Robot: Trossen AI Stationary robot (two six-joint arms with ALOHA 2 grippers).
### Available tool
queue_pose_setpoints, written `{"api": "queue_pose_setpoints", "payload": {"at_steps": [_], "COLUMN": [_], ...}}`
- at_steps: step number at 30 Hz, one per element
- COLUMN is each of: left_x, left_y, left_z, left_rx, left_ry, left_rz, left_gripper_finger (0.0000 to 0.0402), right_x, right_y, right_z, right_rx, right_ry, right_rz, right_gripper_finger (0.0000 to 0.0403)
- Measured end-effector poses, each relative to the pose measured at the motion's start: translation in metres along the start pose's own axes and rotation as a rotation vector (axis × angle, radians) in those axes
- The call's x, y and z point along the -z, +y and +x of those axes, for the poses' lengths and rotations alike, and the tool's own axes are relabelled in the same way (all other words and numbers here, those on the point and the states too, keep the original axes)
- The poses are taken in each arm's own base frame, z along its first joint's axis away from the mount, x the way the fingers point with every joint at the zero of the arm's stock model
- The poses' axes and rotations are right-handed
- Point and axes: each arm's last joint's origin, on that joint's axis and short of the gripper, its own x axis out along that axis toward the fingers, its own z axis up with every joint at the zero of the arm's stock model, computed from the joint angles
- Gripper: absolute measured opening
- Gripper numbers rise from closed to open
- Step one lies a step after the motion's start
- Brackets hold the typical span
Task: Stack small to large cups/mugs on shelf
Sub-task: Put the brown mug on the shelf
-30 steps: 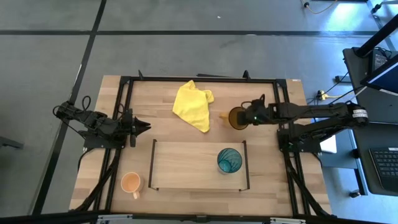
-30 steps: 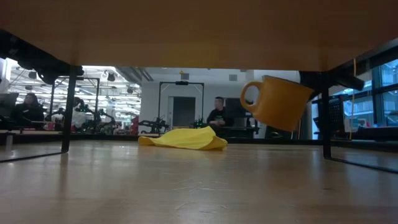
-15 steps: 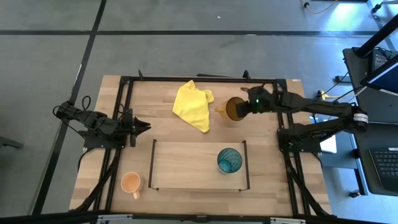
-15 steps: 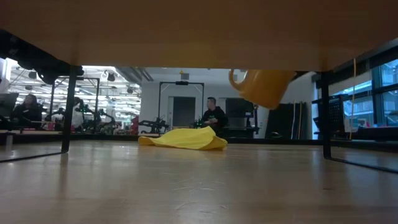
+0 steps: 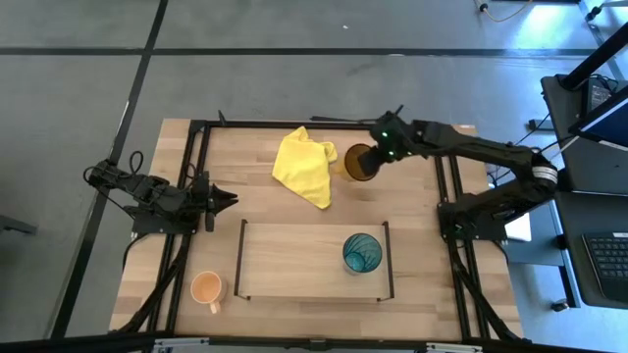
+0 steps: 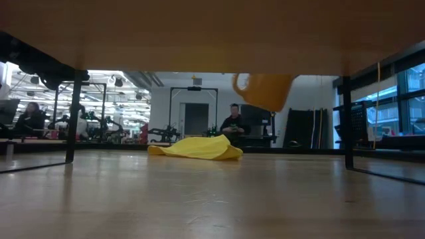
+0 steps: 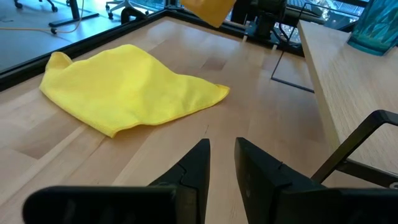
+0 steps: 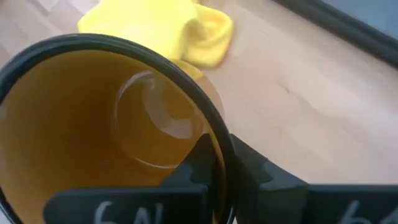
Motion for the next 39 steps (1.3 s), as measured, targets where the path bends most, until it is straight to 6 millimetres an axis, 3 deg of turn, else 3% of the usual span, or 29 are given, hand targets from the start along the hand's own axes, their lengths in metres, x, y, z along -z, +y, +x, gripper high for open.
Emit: {"api": "queue_pose_setpoints", "payload": {"at_steps": [8, 13, 21, 28, 39], "left_x": [0.0, 0.0, 0.0, 0.0, 0.0], "left_y": [0.0, 0.0, 0.0, 0.0, 0.0], "left_z": [0.0, 0.0, 0.0, 0.0, 0.0], "left_rx": [0.0, 0.0, 0.0, -0.013, -0.016], "left_ry": [0.0, 0.0, 0.0, -0.005, -0.006], "left_rz": [0.0, 0.0, 0.013, 0.254, 0.263], "left_gripper_finger": [0.0069, 0.0069, 0.0069, 0.0069, 0.0069], "right_x": [-0.033, -0.045, -0.046, -0.042, -0.043], "right_y": [0.022, 0.027, 0.027, 0.026, 0.027], "right_z": [0.025, 0.022, 0.021, 0.023, 0.023], "right_rx": [-0.048, -0.063, -0.062, -0.049, -0.053], "right_ry": [0.046, 0.021, 0.024, 0.047, 0.04], "right_rz": [-0.097, -0.117, -0.105, -0.076, -0.039], "right_gripper_finger": [0.0027, 0.0028, 0.0028, 0.0028, 0.003]}}
